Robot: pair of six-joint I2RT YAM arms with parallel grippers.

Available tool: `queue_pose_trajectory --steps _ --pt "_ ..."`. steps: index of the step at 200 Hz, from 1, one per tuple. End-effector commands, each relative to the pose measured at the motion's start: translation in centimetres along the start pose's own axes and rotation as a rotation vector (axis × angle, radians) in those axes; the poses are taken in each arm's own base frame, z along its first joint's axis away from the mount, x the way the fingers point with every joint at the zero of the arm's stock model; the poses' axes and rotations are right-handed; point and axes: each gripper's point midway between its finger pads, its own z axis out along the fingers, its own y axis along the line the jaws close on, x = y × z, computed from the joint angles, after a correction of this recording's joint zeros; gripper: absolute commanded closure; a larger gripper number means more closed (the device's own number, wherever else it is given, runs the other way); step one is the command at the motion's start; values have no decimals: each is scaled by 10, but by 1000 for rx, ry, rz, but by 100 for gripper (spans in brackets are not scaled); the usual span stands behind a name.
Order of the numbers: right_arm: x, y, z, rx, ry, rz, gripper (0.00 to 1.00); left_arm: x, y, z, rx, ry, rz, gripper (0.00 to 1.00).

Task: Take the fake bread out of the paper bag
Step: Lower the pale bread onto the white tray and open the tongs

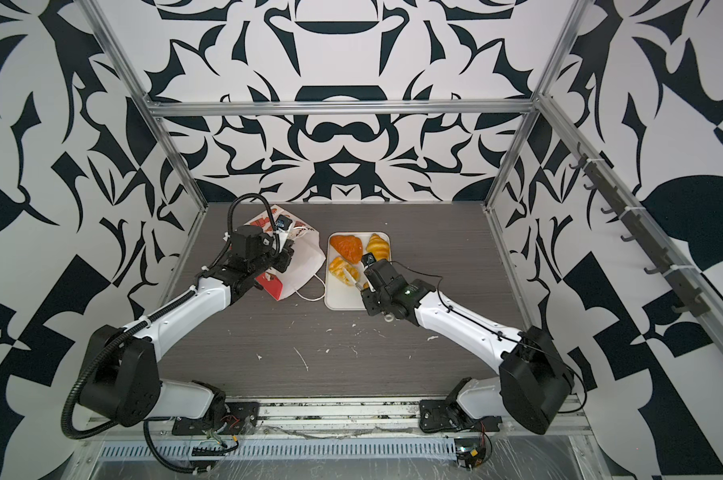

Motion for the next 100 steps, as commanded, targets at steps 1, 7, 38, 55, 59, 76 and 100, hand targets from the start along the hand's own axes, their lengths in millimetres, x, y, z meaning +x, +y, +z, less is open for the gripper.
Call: queue_pose_trajectory --steps 1,7,38,55,59,76,100 --pt "-22 1 -13 -12 -79 27 52 -7 1 -4 5 -35 -17 100" --pt "-21 0 -13 -11 -78 26 52 -7 1 -4 5 -35 -17 100" --pt "-21 1 -13 -22 -82 31 52 -9 1 -5 6 -38 -17 100" --pt "-22 5 -16 -48 -101 20 53 -10 1 -6 2 -40 -16 100" --pt "-23 6 -17 -54 -104 18 53 -10 1 -6 3 -42 -14 100" --pt "-26 20 -22 -135 -116 3 61 -11 1 -8 3 -44 -13 100" --pt "-34 46 -34 -250 -164 -20 63 -12 1 -11 4 -46 8 100"
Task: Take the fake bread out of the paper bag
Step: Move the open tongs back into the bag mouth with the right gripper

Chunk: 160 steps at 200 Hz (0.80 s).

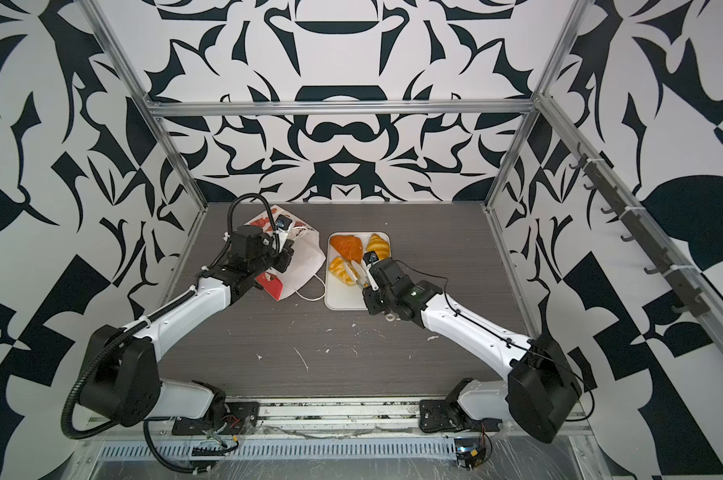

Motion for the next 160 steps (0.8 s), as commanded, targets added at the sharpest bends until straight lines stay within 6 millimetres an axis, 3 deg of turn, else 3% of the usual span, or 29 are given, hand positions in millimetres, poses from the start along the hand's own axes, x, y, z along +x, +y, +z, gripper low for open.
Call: queue_pose_trajectory --steps 1,33,103,160 --pt "-30 36 -20 -155 -131 -28 63 -12 1 -11 2 -45 13 100" --pt "-35 71 -22 -241 -152 -71 63 -17 2 -16 0 -51 23 100" --pt "-56 134 28 -398 -121 -97 63 -22 -7 -29 52 -54 64 100" --pt "-71 161 47 -490 -122 -81 63 -27 -5 -31 50 -26 79 100"
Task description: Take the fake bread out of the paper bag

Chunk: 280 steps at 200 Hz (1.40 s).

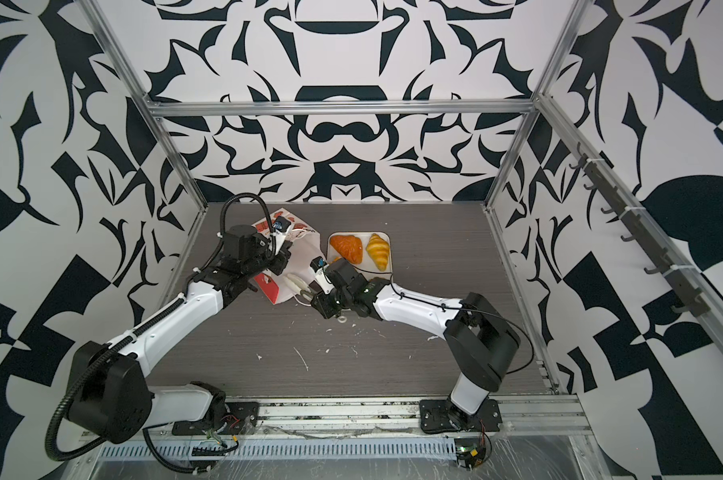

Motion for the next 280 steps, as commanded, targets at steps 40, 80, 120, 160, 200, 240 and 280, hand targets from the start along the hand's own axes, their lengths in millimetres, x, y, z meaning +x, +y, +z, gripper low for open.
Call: queue_pose_trajectory --steps 40,80,120,160,200,240,280 --pt "-48 31 -1 -71 -138 -16 63 -24 -2 -13 29 -79 30 100" --pt "-47 24 3 19 -167 6 64 -27 -9 -27 46 -119 77 100" --pt "-53 17 3 42 -220 67 63 -19 -12 -32 54 -99 91 100" --pt "-58 13 8 67 -240 92 62 -5 -12 -30 42 -50 106 100" --pt "-65 18 21 31 -218 129 56 -5 -17 -28 64 -71 85 100" --pt "-67 26 42 -25 -184 168 54 -5 -19 -27 78 -86 80 100" --pt "-69 23 54 -24 -193 197 53 -8 -21 -26 85 -105 68 100"
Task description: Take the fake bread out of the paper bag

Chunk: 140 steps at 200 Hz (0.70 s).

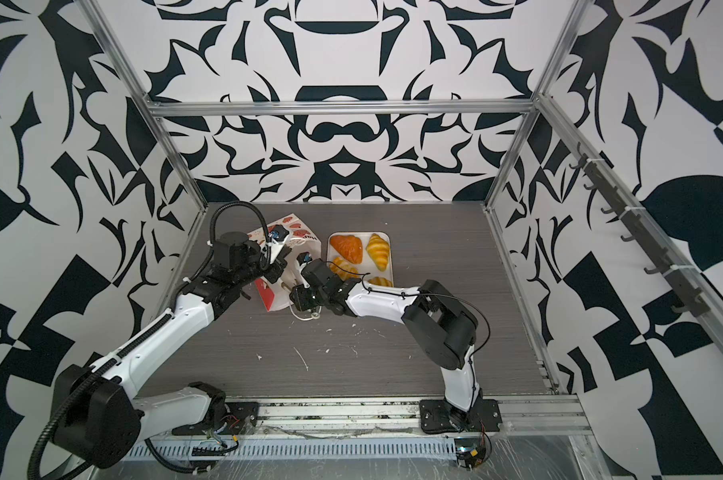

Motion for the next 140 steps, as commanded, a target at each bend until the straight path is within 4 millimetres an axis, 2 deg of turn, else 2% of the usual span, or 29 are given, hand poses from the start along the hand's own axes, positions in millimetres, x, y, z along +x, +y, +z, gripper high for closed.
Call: queue_pose_trajectory --steps 1,93,131,133,140 --pt "-41 26 -11 -78 -115 15 53 -6 -2 -1 15 -43 -12 100" --pt "-37 30 -4 -118 -114 23 54 -12 -2 3 -9 22 10 100" --pt "-39 34 -2 -173 -115 27 55 -27 -1 0 -41 91 52 100" --pt "-40 34 -2 -177 -114 28 55 -21 -3 7 -35 114 54 100" --pt "-40 35 -2 -191 -114 33 55 -21 -3 10 -42 138 67 100"
